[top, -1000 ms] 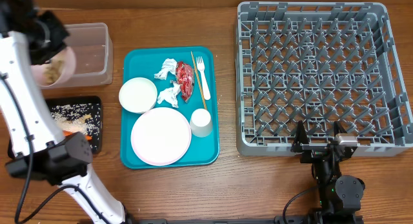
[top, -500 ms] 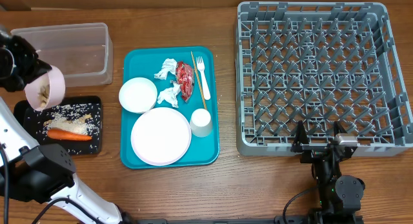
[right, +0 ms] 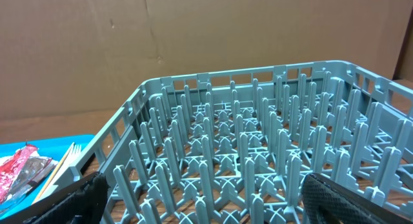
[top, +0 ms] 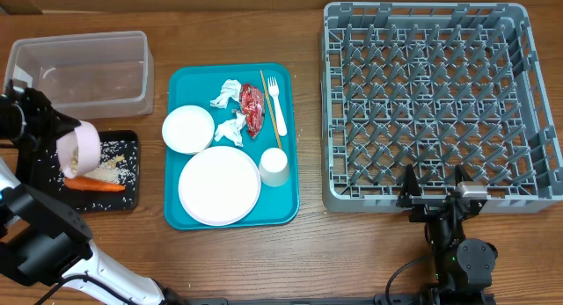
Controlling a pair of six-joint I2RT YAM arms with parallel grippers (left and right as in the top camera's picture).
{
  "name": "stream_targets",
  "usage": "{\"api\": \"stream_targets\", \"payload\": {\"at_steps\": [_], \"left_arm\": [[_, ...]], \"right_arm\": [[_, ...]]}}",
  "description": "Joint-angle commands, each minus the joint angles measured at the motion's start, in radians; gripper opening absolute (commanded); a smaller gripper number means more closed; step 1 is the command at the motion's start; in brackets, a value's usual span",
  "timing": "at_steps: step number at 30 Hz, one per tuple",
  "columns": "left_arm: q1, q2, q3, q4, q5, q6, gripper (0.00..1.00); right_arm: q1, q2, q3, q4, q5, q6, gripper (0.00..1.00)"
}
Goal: Sort waste into correct bins and load items into the dishwasher rack
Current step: 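Lift the pink bowl with the left gripper and carry it over the black tray, then tilt the pink bowl with the left gripper to dump shells onto the black tray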
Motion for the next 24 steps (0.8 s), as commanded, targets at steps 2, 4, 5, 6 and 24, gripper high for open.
{"api": "stream_targets", "payload": {"at_steps": [2, 4, 5, 6, 24], "left_arm": [[0.019, -0.034, -0.123, 0.066, 0.072, 0.027, 0.04], [0.032, -0.034, -0.188, 0.127, 0.111, 0.028, 0.04], [0.038, -0.034, -0.205, 0.142, 0.123, 0.027, 0.04], [0.043, -0.034, -0.222, 0.156, 0.141, 0.027, 0.04], [0.217, -0.034, -0.388, 0.263, 0.440, 0.078, 0.04]], "right_arm": [[0.005, -0.008, -0.010, 0.006, 0.013, 0.003, 1.00], [0.005, -0.008, -0.010, 0.006, 0.013, 0.004, 1.00], [0.005, -0.008, -0.010, 0.006, 0.013, 0.004, 1.00], [0.005, -0.008, -0.010, 0.006, 0.013, 0.003, 1.00], [0.005, -0.008, -0.010, 0.006, 0.013, 0.004, 1.00]]}}
